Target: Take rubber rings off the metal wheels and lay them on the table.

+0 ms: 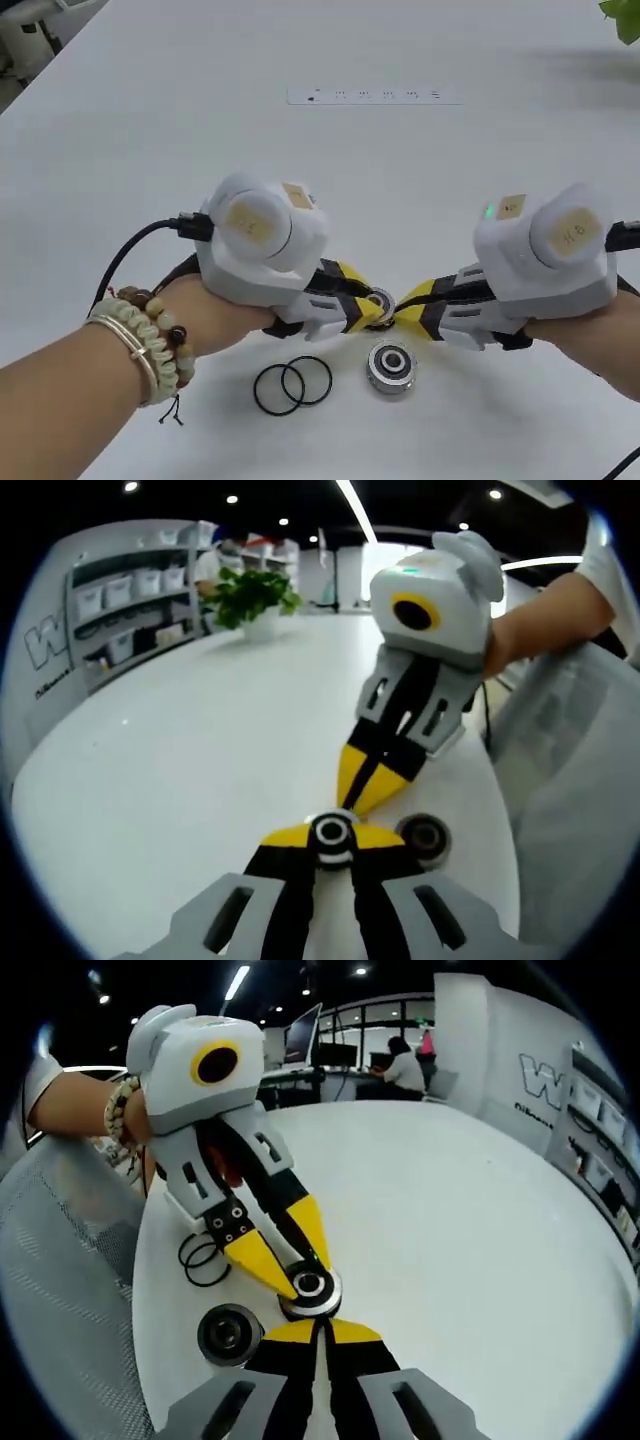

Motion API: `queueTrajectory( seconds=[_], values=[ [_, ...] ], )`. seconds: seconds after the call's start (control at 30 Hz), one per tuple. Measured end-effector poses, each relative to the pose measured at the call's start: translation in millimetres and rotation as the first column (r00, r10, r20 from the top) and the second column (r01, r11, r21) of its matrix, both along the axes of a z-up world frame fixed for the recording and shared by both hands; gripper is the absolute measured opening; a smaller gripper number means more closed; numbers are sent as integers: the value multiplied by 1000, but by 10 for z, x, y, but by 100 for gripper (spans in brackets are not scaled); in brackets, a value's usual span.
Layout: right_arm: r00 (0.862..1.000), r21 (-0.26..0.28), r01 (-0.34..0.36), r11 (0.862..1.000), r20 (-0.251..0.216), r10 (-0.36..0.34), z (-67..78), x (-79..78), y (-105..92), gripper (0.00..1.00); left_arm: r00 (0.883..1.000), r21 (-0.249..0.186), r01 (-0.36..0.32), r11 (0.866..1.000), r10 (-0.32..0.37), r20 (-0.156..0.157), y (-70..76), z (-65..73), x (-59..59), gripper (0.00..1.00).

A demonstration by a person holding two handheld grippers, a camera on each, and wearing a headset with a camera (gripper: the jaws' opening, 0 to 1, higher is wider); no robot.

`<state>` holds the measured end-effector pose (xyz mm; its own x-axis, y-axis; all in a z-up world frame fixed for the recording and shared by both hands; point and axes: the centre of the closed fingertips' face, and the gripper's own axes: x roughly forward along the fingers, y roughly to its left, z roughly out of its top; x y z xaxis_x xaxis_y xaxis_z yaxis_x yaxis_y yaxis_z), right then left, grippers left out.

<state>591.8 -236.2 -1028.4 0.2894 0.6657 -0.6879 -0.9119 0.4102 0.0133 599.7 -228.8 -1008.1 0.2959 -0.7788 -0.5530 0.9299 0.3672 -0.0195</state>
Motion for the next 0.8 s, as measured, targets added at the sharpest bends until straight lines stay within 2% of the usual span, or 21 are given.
queueTrajectory(
  seconds=[0.03,0.17,0.27,0.33,0.37,0.43,0.5,0.53,0.57,0.67,0.73,0.8],
  values=[
    [1000,-10,-6,1000,13,6,-1,3,-6,0,1000,1,1,1000,-1,2,-3,0,-4,14],
    [1000,-26,1,1000,15,-1,2,12,-3,0,1000,8,2,1000,-2,12,0,2,-18,14],
    [998,-17,49,999,-25,-50,1,34,-16,0,1000,7,3,1000,-3,18,10,3,-37,14],
    [986,7,130,991,-105,-129,3,43,-32,0,1000,3,1,1000,-1,19,13,1,-40,14],
    [975,26,172,985,-144,-167,12,58,-37,0,1000,2,0,1000,0,21,14,1,-41,14],
    [969,50,195,980,-166,-184,21,55,-35,0,1000,1,-3,1000,3,23,14,2,-44,14],
    [948,71,247,966,-225,-226,17,42,-41,0,1000,-3,-3,1000,3,31,13,1,-52,14],
    [931,84,283,955,-262,-253,16,51,-43,0,999,-5,-1,1000,1,35,13,3,-57,14],
    [924,89,292,952,-282,-257,15,47,-44,0,999,-6,-1,1000,1,35,13,4,-56,14],
    [913,96,312,945,-307,-270,24,52,-45,0,999,-4,2,1000,-1,38,12,5,-57,14],
    [913,100,312,945,-307,-269,25,41,-38,0,999,-2,7,1000,-7,43,12,5,-57,14],
    [899,104,333,937,-336,-282,27,25,-34,0,999,-4,10,1000,-10,46,12,4,-61,14]
  ],
)
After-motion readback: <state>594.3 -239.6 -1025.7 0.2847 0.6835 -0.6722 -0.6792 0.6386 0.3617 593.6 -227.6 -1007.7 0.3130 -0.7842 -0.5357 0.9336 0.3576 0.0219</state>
